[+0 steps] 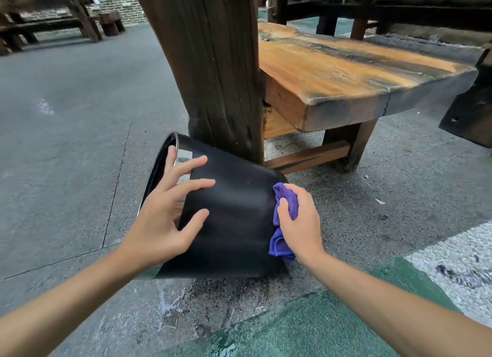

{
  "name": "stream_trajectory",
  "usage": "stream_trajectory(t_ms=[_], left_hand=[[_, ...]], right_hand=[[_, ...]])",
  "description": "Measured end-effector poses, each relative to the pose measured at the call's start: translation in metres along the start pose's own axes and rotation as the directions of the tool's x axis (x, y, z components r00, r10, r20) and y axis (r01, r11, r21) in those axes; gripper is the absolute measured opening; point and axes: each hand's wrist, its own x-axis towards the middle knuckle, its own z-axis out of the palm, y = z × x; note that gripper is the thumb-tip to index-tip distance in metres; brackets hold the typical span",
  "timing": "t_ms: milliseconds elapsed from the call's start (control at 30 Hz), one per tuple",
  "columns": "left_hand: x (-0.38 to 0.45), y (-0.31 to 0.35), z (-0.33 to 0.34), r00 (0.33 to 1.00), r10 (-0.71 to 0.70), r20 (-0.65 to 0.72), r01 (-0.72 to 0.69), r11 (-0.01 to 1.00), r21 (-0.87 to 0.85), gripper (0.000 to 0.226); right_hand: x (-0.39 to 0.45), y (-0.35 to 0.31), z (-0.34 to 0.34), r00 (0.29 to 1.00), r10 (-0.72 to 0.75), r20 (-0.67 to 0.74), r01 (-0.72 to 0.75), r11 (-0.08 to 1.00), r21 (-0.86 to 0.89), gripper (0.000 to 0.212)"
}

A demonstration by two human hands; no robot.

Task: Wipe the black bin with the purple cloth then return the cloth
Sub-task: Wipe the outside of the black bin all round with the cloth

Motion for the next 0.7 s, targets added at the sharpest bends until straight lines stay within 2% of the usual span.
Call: stream_trajectory(t_ms=[100,233,700], left_hand=[[-0.002,-0.004,0.0,1.0,0.002,-0.007,-0.002,0.999,0.037,0.044],[-0.005,-0.006,0.002,0.999,0.004,-0.036,-0.002,0.998,0.067,0.055],[0.009,0.002,0.019,0.997,0.07,-0.029,-0.062,0.974,0.22,0.052]], right_hand=[[-0.004,0.003,0.003,1.0,-0.026,-0.015,0.026,1.0,-0.013,0.029],[-0.012,0.006,0.006,1.0,0.02,0.007,-0.02,1.0,-0.009,0.03],[-0.055,0.02,0.007,0.996,0.087,-0.014,-0.088,0.99,-0.106,0.045]])
